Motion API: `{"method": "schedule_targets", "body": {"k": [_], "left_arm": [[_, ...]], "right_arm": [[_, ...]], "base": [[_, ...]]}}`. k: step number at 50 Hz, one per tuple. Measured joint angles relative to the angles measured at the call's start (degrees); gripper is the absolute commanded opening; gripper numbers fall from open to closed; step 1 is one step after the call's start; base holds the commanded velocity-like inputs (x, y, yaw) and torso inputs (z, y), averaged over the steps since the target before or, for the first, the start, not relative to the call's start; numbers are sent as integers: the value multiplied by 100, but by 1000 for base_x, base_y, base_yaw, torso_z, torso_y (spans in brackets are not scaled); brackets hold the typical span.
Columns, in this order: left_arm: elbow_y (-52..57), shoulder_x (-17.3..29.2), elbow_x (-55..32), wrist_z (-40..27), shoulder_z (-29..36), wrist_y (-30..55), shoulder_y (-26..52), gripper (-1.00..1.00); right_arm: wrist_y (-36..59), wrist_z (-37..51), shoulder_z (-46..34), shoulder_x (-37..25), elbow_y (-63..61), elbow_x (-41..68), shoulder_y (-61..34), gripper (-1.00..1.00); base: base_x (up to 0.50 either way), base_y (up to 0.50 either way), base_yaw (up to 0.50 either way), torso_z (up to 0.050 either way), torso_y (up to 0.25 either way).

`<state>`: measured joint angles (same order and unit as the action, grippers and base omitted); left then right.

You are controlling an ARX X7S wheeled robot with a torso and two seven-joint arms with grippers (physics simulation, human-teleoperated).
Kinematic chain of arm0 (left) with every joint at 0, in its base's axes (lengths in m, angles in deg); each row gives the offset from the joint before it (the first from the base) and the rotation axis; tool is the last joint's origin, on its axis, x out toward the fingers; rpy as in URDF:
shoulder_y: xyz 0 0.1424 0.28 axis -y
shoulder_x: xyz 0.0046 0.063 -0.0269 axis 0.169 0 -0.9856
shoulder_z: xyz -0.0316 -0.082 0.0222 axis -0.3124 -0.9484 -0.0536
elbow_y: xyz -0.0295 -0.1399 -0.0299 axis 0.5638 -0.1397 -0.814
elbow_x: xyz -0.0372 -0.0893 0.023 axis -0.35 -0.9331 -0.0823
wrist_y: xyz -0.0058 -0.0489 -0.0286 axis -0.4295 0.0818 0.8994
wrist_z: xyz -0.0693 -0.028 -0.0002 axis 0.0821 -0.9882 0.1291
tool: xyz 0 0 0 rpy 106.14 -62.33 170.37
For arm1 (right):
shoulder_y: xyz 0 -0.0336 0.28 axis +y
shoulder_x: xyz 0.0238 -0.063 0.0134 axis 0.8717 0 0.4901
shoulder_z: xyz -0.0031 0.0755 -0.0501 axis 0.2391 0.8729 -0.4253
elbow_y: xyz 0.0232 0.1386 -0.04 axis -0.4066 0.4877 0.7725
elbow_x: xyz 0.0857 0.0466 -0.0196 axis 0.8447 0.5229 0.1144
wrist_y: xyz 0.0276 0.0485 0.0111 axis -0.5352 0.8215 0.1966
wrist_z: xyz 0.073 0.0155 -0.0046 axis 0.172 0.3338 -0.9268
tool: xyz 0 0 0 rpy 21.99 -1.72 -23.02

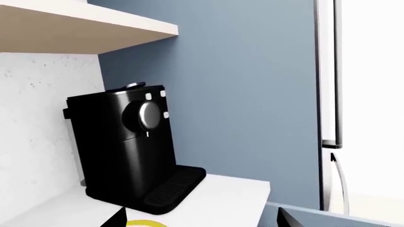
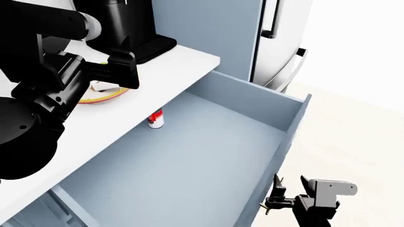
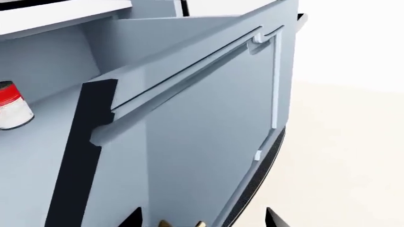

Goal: Place the bar in the bowl and close the drawer.

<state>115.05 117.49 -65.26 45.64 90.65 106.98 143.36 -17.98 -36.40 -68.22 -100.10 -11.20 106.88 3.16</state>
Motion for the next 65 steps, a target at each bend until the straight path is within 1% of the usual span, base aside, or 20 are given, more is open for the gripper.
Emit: {"method": "schedule_targets", "body": {"k": [24, 65], "left_arm": [[-57, 22, 101, 110, -16, -144, -144, 100], [-45, 76, 104, 163, 28, -186, -318, 100]], "right_arm": [[570, -467, -152, 835, 531, -415, -702, 100], [1190, -1103, -383, 1929, 1332, -777, -1483, 100]], "base": [[0, 0, 0, 0, 0], [0, 0, 0, 0, 0]]}}
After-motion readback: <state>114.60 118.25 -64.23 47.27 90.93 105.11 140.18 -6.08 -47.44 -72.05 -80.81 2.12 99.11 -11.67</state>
